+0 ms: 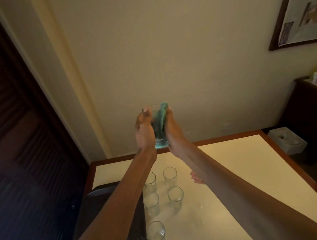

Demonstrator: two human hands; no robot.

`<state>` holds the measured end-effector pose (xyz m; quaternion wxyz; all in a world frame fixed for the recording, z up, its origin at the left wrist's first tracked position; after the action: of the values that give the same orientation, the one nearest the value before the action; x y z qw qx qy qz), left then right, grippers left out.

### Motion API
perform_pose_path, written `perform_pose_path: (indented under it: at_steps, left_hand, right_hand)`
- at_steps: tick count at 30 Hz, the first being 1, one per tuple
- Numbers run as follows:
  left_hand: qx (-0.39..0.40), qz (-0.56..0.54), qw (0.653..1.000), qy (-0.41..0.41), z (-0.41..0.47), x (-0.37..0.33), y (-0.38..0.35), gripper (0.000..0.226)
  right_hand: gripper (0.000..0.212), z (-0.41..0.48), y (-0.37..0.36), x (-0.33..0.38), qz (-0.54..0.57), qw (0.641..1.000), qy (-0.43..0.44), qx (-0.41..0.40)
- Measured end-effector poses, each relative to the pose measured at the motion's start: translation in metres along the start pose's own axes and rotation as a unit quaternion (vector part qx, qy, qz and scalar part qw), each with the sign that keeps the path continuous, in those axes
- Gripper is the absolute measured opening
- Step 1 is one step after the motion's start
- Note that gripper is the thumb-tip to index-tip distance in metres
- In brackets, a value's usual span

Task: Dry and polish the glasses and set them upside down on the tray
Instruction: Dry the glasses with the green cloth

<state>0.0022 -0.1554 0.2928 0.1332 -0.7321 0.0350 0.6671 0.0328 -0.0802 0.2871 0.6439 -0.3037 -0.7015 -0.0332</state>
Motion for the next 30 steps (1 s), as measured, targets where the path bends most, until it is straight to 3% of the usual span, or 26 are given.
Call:
perform_pose_path:
  at_steps: [2,5,9,11,15,20,22,25,30]
  left_hand:
    - [-0.045,-0.009,0.999,0.009,0.006,-0.004,0.005,0.041]
    - [-0.049,-0.023,0.998,0.032,0.019,-0.005,0.012,0.041]
    - [0.004,-0.013,0.998,0.056,0.012,-0.01,0.013,0.039]
    - [0.0,0.014,0.999,0.047,0.007,-0.015,0.015,0.038]
    - [-0.002,0.062,0.998,0.009,0.004,-0.027,0.022,0.05]
    - [-0.061,0.124,0.99,0.001,0.019,-0.022,0.034,0.118]
    - [-0.053,0.078,0.995,0.017,0.015,-0.028,0.037,0.106]
    - [-0.036,0.03,0.999,0.027,0.018,-0.032,0.042,0.07]
    - [-0.031,-0.068,0.992,0.1,0.021,-0.027,0.047,0.052]
  right_hand:
    - [0.056,-0.008,-0.005,-0.002,-0.092,0.992,0.082,0.006]
    - [0.038,-0.015,-0.011,-0.01,-0.208,0.947,0.243,0.025]
    - [0.032,-0.005,-0.015,-0.005,-0.249,0.916,0.314,0.02]
    - [0.036,-0.002,-0.016,0.005,-0.235,0.924,0.303,0.011]
    - [0.052,0.013,-0.024,0.016,-0.126,0.978,0.169,0.0]
    - [0.064,0.022,-0.039,-0.005,-0.038,0.999,0.017,0.015]
    - [0.061,0.015,-0.041,-0.009,-0.059,0.997,0.026,0.033]
    - [0.053,0.004,-0.046,-0.016,-0.19,0.968,0.153,0.05]
    - [0.039,0.009,-0.054,-0.002,-0.258,0.911,0.32,0.04]
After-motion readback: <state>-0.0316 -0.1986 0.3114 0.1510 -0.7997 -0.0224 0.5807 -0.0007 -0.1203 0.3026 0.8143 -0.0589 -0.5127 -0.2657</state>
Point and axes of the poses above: each hand's wrist, its own z-axis towards the middle knuckle, its own y-axis out of the back of the hand, x = y × z, the point moved 4 cm from there along z, towards the middle knuckle, and after that the axes turned 4 degrees about z, right-handed, at the moved point
